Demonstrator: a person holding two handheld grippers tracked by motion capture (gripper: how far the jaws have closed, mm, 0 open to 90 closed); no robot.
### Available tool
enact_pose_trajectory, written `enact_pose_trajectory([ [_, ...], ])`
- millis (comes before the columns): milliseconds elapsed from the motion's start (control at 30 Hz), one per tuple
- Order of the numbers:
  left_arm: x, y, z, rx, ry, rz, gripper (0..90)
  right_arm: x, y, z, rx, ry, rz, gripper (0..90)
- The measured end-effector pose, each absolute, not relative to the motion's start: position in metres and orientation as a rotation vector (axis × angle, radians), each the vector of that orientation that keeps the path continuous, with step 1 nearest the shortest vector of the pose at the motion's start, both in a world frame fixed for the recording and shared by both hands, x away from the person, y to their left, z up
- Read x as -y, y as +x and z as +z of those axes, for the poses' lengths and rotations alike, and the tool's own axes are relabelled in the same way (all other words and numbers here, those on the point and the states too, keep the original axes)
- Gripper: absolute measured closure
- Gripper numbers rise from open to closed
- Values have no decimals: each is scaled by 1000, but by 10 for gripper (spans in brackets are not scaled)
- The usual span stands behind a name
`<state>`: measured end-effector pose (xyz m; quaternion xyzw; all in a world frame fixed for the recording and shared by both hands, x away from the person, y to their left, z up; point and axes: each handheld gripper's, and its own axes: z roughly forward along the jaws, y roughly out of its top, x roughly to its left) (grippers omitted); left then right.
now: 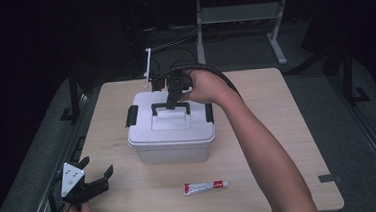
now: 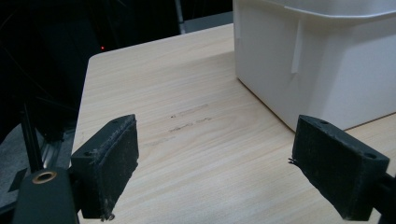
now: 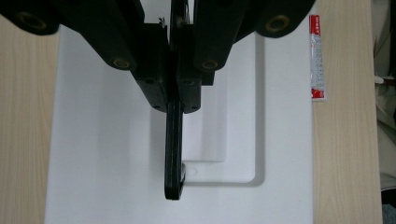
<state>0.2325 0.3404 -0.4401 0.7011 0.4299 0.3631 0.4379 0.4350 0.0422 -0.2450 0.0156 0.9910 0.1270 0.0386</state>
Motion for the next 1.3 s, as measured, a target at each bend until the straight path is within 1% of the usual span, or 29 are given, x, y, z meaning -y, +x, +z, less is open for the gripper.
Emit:
enact_pose_trajectory([
  [600, -341, 232, -440, -1068, 1746, 905, 140, -11, 424, -221, -3002, 89, 400, 840],
  [1300, -339, 233, -440, -1062, 1756, 907, 140, 50, 416, -216, -2977, 203, 421, 841],
])
